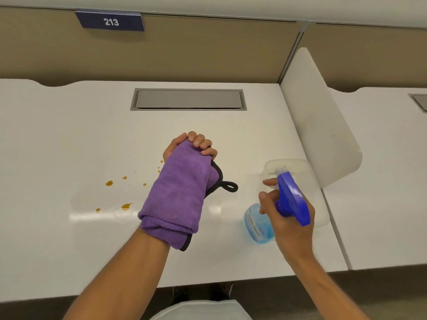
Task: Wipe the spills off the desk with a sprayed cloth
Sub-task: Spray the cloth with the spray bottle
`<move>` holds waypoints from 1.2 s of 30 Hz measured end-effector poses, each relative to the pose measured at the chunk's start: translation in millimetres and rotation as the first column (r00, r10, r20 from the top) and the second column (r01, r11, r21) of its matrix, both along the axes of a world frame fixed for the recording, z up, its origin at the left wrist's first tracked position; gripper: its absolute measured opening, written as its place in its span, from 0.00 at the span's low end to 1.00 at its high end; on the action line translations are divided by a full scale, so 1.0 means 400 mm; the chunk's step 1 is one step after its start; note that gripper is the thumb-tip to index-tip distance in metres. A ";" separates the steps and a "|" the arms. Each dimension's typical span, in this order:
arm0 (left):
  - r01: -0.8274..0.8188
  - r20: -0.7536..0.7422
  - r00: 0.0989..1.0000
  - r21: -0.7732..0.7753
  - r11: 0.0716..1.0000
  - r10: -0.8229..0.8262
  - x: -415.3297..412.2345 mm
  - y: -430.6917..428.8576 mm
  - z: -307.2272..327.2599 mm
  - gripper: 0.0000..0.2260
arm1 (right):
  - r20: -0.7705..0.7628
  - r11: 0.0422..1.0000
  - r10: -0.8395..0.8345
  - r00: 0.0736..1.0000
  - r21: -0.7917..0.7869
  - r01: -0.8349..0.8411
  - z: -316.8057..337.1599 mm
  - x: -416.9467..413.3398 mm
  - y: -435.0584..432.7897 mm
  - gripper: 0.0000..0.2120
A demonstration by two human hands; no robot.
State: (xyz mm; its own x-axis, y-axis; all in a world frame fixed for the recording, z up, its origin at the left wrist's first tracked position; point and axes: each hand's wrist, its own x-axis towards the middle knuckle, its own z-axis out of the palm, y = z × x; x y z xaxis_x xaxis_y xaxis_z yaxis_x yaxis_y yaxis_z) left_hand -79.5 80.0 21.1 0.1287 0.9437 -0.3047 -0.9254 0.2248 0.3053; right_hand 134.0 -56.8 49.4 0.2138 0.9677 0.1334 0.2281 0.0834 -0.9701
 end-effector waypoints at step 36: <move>0.082 -0.003 0.997 0.109 0.991 -0.082 -0.012 -0.025 0.025 0.06 | 0.083 0.947 -0.318 0.944 0.069 0.313 -0.072 -0.004 -0.124 0.28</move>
State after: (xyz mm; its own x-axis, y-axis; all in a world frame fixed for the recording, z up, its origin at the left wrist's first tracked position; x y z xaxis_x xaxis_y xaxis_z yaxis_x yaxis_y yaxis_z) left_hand -84.5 70.1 31.2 0.2077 0.9573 -0.2009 -0.9056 0.2658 0.3304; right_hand 132.3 -106.4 20.7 0.4911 0.8436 0.2171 0.3394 0.0442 -0.9396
